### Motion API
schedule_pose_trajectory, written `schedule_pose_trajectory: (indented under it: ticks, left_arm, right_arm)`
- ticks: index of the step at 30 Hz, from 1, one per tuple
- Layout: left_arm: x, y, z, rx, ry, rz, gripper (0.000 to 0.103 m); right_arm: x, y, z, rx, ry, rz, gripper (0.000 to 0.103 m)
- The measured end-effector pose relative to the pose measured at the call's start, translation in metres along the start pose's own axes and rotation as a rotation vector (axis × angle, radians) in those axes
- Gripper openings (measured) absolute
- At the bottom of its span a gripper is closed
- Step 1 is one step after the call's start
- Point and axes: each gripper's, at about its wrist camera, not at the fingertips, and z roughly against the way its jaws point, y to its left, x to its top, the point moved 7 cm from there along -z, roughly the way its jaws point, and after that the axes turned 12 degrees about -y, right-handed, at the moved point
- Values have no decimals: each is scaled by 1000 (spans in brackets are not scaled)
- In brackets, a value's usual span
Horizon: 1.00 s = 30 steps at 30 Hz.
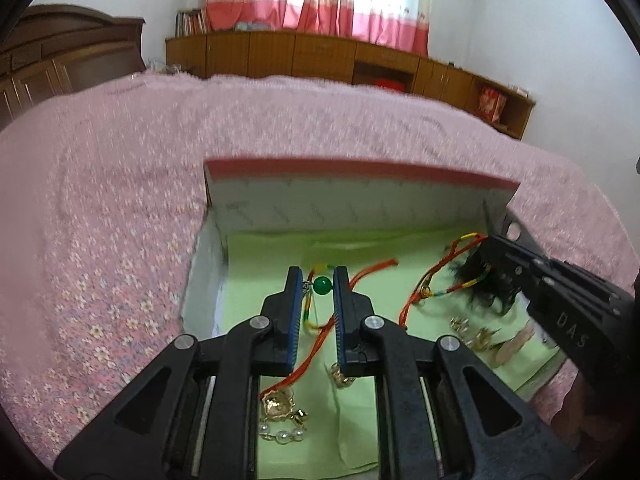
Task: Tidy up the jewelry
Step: 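Lower into the box and open the left tool while the right tool releases the bracelet, then withdraw both tools from the box toward the pale jade bead bracelet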
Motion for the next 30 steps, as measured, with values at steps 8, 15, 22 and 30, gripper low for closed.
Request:
schedule_pose_trajectory:
  ticks: [8,15,22,30]
  left_arm:
    - [-16,-9,-9,-4,97,-21,9]
    - [-16,-19,-1,-10,99,-12,20]
    - [-5,-20,21,-24,77,-11,21]
    - [7,-15,45,-34,47,19,21]
  right_arm:
    - [-13,-4,-6,-3,60,-24,14]
    - [-5,-1,7,31,38,-29,31]
    - [7,2,29,57,5,-58,36]
    - [19,3,62,80,-44,-80,37]
